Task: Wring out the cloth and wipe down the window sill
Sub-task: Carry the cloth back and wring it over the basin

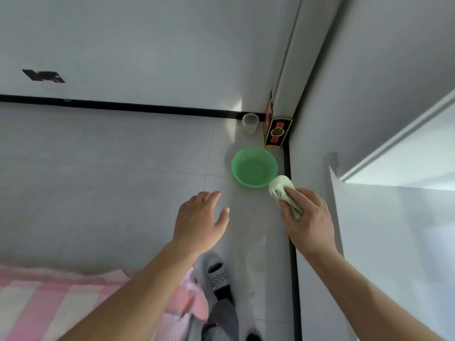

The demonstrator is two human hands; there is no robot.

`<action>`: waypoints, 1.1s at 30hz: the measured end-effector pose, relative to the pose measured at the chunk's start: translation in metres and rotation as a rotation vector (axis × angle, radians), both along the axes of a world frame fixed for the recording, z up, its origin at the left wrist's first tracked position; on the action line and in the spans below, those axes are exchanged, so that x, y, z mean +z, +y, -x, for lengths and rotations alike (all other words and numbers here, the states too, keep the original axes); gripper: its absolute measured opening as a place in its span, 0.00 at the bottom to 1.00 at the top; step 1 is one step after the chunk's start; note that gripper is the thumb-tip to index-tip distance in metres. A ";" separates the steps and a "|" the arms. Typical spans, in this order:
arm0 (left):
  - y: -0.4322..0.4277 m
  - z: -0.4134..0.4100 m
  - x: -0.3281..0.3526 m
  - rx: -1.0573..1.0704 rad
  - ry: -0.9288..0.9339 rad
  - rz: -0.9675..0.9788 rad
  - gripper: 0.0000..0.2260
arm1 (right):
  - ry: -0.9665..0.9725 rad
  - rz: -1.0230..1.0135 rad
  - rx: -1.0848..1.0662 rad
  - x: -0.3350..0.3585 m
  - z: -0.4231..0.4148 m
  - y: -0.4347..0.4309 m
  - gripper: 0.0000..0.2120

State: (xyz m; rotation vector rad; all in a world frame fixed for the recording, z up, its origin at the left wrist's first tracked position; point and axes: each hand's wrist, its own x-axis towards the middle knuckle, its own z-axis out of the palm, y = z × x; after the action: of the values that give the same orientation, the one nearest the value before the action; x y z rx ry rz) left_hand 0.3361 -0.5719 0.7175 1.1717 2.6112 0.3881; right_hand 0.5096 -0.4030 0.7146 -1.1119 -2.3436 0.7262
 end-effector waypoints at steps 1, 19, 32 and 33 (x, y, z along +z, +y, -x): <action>0.014 0.019 -0.004 -0.012 -0.006 0.008 0.25 | -0.004 0.003 -0.010 -0.005 0.018 0.014 0.15; 0.337 0.260 -0.092 -0.326 -0.227 0.075 0.22 | 0.031 0.142 -0.249 -0.120 0.239 0.242 0.17; 0.529 0.331 -0.303 -0.402 -0.765 0.296 0.23 | -0.116 0.210 -0.366 -0.319 0.327 0.334 0.25; 0.538 0.336 -0.324 -0.369 -0.814 0.333 0.24 | -0.112 0.246 -0.391 -0.335 0.334 0.335 0.28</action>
State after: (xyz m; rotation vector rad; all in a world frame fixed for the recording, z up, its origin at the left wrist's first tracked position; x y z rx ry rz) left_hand 0.0005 -0.0342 0.3930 1.0512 1.6493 0.2604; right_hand 0.1751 -0.0679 0.3794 -1.6963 -2.0638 0.8337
